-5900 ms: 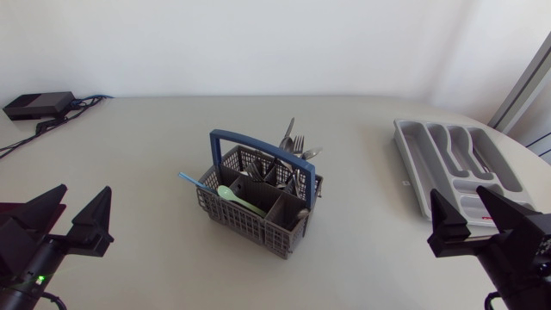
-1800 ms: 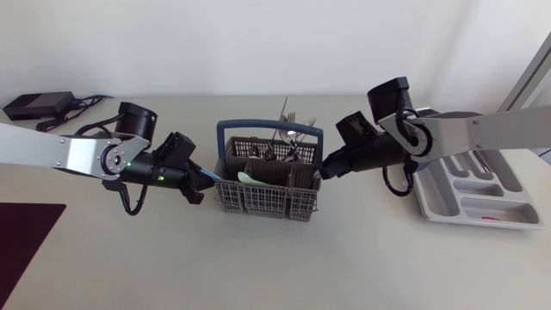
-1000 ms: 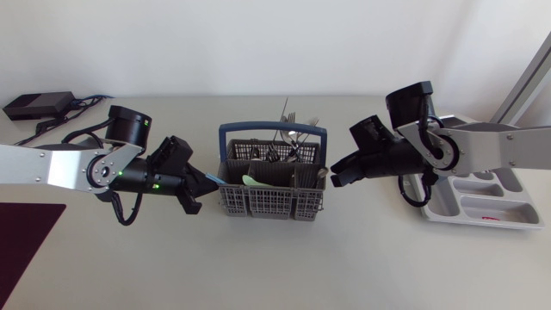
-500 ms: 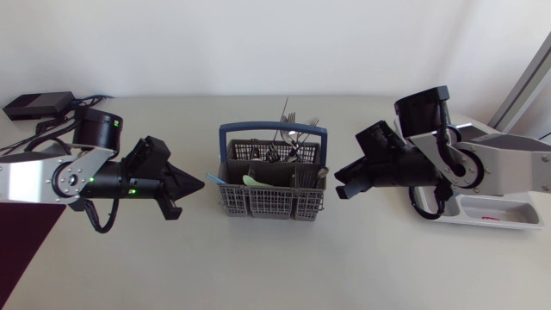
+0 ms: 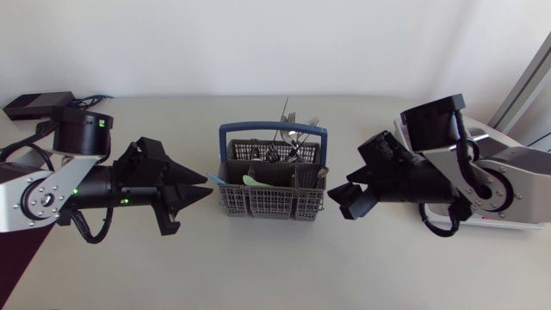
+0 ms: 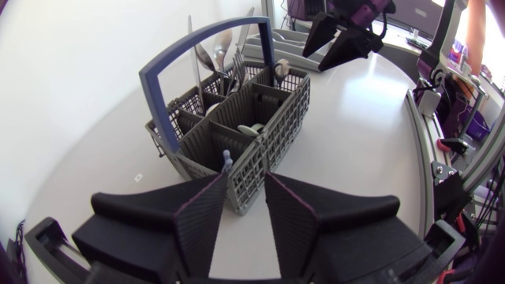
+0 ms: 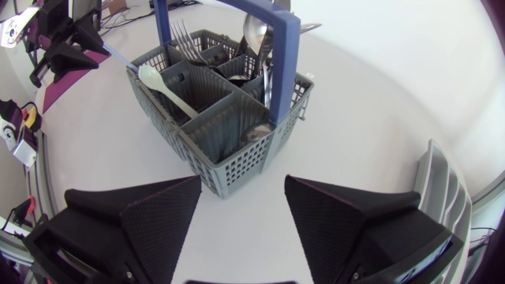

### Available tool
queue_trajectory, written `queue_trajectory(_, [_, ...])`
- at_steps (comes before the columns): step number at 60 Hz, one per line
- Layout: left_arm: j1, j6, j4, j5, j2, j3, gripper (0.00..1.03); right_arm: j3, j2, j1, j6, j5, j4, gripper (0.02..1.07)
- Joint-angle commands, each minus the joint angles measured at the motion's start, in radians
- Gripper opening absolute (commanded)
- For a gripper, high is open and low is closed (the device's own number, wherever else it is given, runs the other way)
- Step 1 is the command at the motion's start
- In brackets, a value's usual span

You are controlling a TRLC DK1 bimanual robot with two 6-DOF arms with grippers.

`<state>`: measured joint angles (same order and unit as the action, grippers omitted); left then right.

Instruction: Sort the cutlery from the basket into the organizer compartments.

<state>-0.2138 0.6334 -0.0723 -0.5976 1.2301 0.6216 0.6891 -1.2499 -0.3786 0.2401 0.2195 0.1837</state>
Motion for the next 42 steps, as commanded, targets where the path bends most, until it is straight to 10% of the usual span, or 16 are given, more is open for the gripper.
queue_trajectory(1, [-0.013,0.031,0.017,-0.011,-0.006,-0.017,0.4,-0.03,0.012,-0.014,0.004,-0.002,0.016,0.84])
queue_trajectory(42, [-0.038,0.012,0.095,-0.011,0.135,0.072,0.4,-0.034,0.012,-0.065,-0.005,-0.016,0.019,0.84])
